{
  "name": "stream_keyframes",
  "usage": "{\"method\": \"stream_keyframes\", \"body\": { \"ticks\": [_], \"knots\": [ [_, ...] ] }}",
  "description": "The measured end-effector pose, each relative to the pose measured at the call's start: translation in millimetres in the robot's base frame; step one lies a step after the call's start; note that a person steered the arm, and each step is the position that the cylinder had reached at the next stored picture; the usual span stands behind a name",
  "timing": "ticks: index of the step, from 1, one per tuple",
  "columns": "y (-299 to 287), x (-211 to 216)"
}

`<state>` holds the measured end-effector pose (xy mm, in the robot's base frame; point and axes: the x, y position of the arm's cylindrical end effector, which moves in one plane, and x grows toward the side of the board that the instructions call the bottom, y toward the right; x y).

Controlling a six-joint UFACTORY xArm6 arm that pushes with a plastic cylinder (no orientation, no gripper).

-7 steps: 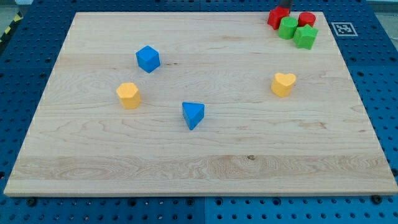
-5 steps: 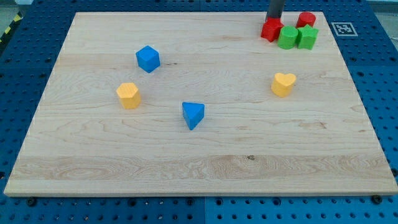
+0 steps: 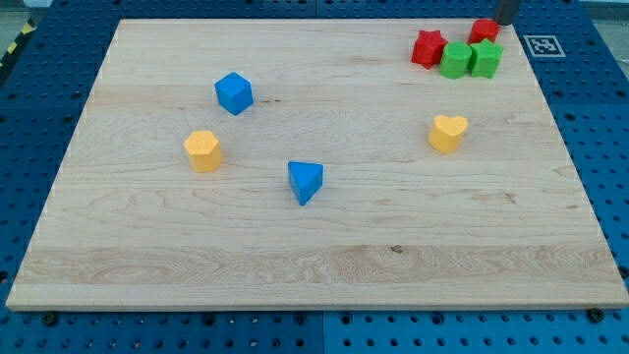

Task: Move red circle along with red star left a bit

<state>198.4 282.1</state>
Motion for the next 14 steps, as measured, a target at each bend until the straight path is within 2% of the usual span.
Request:
{"method": "stream_keyframes", "body": {
  "ticks": [2,4,6,11,14],
  "knots": [
    [-7,21],
    [-36,22],
    [-36,47],
    [-72,48],
    [-101,89]
  ]
}}
